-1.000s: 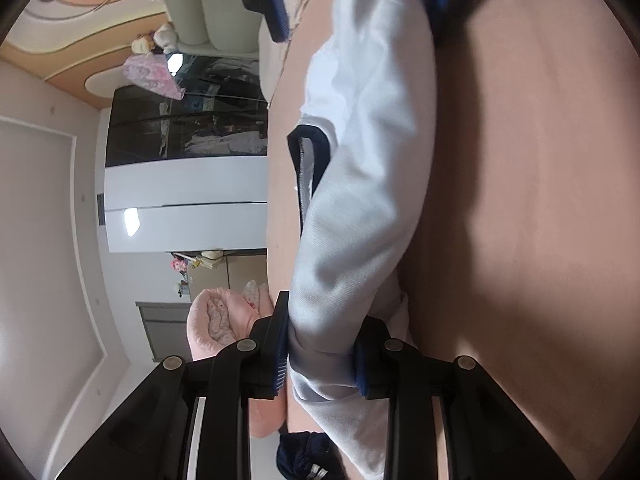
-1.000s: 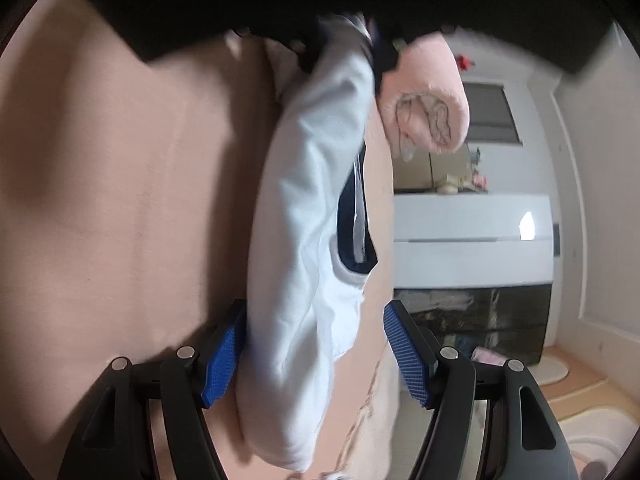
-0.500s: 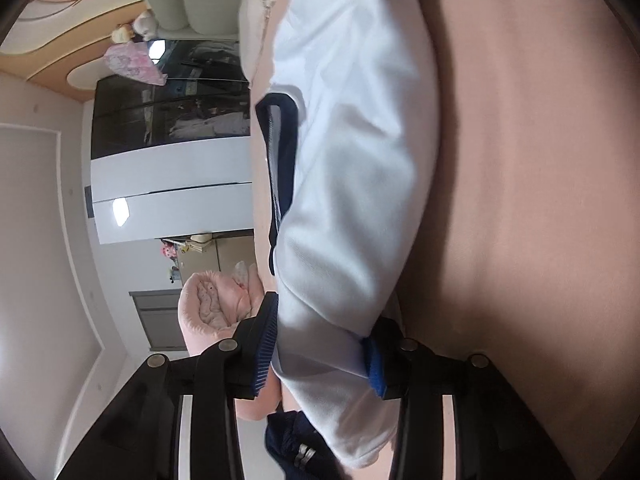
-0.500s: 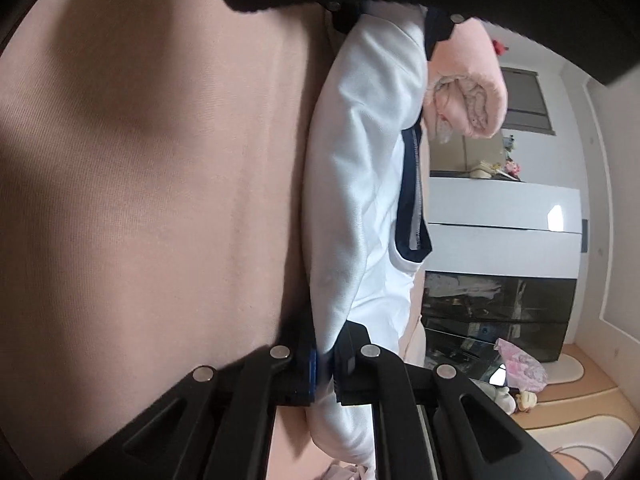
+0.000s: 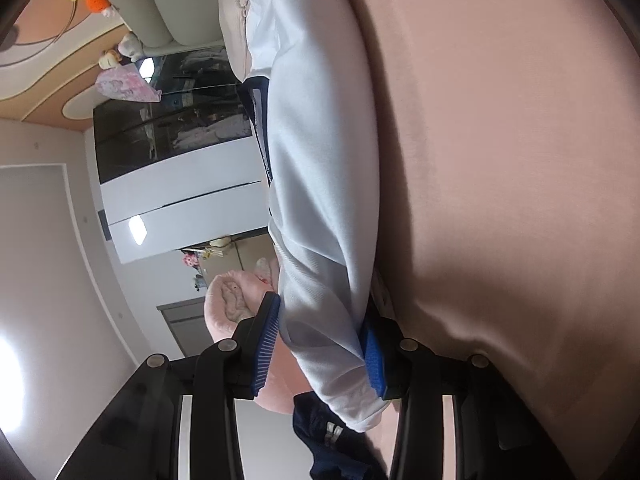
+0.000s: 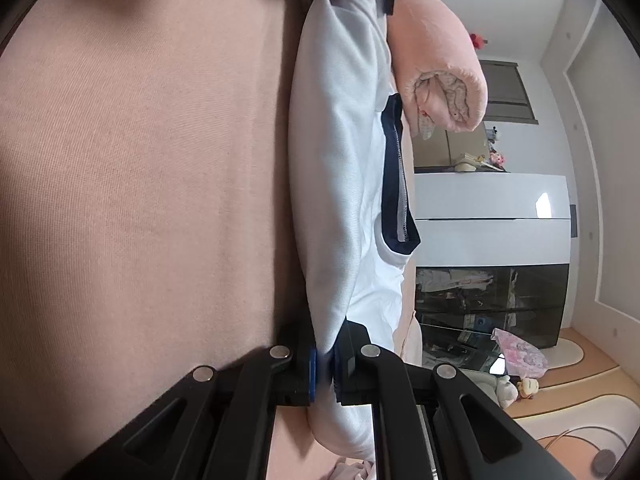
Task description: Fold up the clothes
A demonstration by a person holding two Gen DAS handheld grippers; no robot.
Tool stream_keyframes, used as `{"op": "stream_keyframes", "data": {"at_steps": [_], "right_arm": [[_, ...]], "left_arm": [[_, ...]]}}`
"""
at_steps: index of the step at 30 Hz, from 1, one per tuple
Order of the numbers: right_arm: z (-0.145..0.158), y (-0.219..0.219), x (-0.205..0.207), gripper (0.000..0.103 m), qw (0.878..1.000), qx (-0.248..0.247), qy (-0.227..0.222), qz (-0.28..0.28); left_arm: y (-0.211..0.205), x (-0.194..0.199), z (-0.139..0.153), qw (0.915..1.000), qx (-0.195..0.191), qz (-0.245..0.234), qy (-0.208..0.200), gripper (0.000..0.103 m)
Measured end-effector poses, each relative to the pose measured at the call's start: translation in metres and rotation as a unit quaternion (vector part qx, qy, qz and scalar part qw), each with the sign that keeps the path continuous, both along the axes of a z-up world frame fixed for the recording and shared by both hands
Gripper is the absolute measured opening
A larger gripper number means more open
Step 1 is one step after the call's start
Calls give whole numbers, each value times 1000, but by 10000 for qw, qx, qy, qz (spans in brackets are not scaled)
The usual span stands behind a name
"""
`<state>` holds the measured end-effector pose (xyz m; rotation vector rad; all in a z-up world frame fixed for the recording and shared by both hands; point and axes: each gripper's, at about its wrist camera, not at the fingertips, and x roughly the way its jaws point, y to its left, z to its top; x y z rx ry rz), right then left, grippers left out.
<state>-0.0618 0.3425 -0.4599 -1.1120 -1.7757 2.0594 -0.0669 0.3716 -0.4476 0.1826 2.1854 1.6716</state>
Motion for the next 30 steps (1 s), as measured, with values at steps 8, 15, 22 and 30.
{"op": "stream_keyframes", "data": {"at_steps": [8, 15, 22, 30], "right_arm": [[-6, -5, -1, 10, 9978, 667, 62, 25], [-7, -3, -6, 11, 9967, 754, 266, -159], [-7, 1, -15, 19, 9943, 689, 447, -673], [-12, -3, -13, 11, 9949, 756, -422, -525]], "left_arm": [[3, 0, -5, 9982, -131, 182, -552, 11], [3, -3, -2, 9974, 124, 92, -700, 9], [3, -1, -4, 9973, -322, -49, -656, 8], [-4, 8, -7, 9965, -688, -100, -473, 8]]}}
